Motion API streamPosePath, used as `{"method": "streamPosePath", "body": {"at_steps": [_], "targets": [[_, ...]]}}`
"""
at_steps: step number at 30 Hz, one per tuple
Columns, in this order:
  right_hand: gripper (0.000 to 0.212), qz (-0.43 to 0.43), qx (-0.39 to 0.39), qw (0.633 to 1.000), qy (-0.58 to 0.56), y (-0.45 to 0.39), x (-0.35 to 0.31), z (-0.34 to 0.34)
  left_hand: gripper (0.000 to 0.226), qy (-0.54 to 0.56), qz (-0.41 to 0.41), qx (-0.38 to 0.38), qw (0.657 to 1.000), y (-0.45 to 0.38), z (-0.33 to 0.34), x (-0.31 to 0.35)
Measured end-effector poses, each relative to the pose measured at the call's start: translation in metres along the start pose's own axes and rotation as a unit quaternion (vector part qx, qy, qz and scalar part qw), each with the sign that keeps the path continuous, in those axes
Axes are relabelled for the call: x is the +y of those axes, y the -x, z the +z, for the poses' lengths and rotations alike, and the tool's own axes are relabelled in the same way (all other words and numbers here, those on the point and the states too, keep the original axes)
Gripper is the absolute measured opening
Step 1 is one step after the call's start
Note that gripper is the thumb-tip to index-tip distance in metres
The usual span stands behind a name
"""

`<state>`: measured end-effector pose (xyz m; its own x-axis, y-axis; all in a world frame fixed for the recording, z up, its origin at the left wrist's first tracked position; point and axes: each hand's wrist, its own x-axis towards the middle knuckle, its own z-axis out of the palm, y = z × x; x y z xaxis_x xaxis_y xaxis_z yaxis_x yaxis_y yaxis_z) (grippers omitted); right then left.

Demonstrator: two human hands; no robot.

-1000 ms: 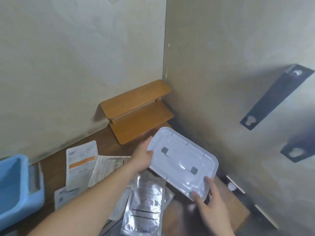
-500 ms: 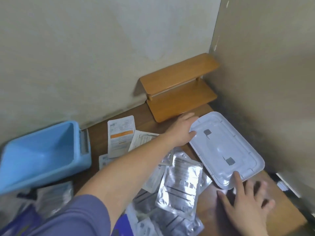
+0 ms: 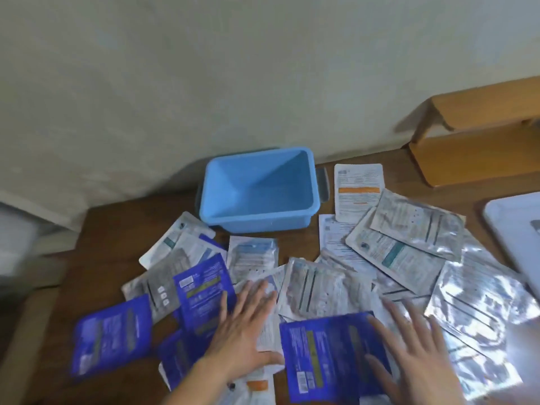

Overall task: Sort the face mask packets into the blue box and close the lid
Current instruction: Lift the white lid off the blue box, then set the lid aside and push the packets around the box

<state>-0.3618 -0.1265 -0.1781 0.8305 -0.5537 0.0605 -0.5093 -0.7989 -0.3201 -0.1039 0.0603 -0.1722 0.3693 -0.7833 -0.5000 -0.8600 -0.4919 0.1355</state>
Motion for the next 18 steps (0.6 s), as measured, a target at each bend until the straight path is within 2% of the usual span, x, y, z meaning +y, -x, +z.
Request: {"method": "streamPosePath", "body": {"at_steps": [1,2,4,6,10,18], "targets": [[0.059,-0.055,-0.003,0.998,0.018,-0.017,-0.037,-0.002,0.120,-0.003,0.008,-0.001,1.000,0.002,0.003,-0.005],[0.069,-0.084,-0.051,0.994,0.042,-0.026,-0.052,0.018,0.123,-0.003,0.013,0.001,1.000,0.002,0.006,-0.010],[0.089,-0.098,-0.132,0.982,0.090,-0.042,-0.076,0.042,0.124,0.003,0.014,0.014,1.000,0.001,0.009,-0.015],[0.097,-0.108,-0.150,0.977,0.106,-0.054,-0.087,0.058,0.122,-0.006,0.011,0.035,0.999,0.000,0.012,-0.021],[0.094,-0.127,-0.189,0.966,0.125,-0.058,-0.085,0.065,0.121,-0.007,-0.008,0.055,0.998,0.004,0.014,-0.040],[0.086,-0.028,-0.178,0.970,0.165,-0.079,-0.021,0.036,0.123,-0.030,-0.064,0.055,0.996,0.017,0.014,-0.109]]}}
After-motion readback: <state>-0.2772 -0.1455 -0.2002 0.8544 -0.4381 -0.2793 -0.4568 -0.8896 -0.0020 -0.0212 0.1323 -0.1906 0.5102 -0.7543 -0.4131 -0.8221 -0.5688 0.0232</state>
